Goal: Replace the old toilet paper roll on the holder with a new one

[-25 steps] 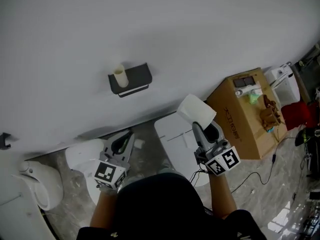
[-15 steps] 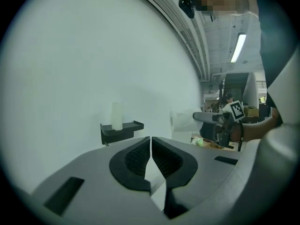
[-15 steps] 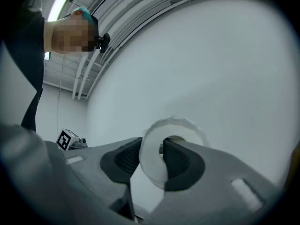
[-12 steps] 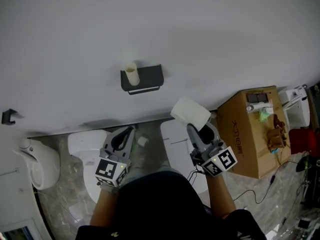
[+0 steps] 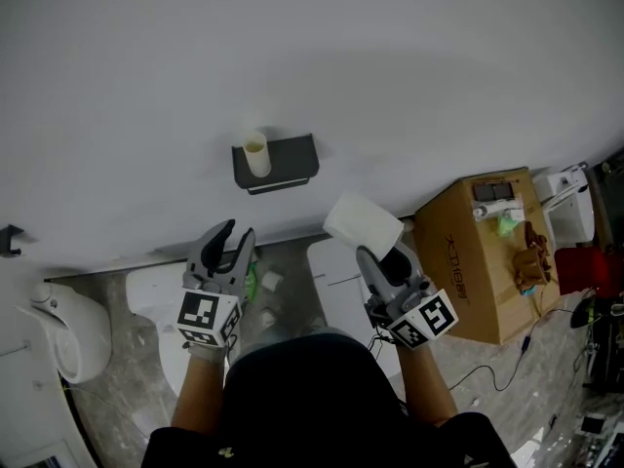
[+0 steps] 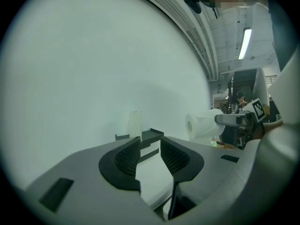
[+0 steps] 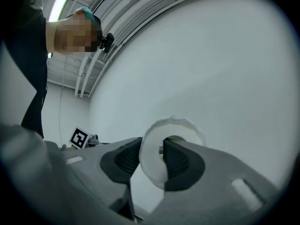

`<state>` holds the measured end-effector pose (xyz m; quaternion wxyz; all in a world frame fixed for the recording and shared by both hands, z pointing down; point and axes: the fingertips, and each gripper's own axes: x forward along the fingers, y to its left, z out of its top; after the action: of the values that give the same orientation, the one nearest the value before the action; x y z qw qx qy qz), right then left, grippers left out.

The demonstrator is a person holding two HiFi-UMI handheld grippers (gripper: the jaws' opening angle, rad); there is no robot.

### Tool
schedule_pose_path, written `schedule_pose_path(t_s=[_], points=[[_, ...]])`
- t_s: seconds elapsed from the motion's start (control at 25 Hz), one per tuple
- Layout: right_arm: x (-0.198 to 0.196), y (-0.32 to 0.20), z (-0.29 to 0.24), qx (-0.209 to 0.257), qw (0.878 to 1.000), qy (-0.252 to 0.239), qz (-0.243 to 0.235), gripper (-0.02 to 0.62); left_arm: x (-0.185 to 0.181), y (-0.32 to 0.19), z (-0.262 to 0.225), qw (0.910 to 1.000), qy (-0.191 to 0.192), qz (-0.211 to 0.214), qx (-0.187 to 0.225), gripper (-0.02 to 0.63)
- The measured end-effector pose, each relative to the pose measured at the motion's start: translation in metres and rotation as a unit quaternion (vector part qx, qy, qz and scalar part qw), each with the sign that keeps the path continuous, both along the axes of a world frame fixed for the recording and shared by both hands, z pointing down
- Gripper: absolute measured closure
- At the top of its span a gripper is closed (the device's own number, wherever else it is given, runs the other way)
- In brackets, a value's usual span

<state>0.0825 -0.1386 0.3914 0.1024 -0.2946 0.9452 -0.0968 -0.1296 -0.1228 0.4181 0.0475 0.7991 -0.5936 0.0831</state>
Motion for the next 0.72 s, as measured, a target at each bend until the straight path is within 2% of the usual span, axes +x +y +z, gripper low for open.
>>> schedule_pose_path(t_s=[0.28,0.72], points=[[0.011,0.006,0.003,-0.012,0.998,0.004,0.059,0.463,-0.017,-0.050,-0.018,0.9997,0.008,0.009,0.023,0.391],[0.054,0.028,0.006,-0.020,0.986,0.015,0.164,0.463,-0.015,-0.117,-0.026,0.9990,-0.013,0.033,0.028,0.360]])
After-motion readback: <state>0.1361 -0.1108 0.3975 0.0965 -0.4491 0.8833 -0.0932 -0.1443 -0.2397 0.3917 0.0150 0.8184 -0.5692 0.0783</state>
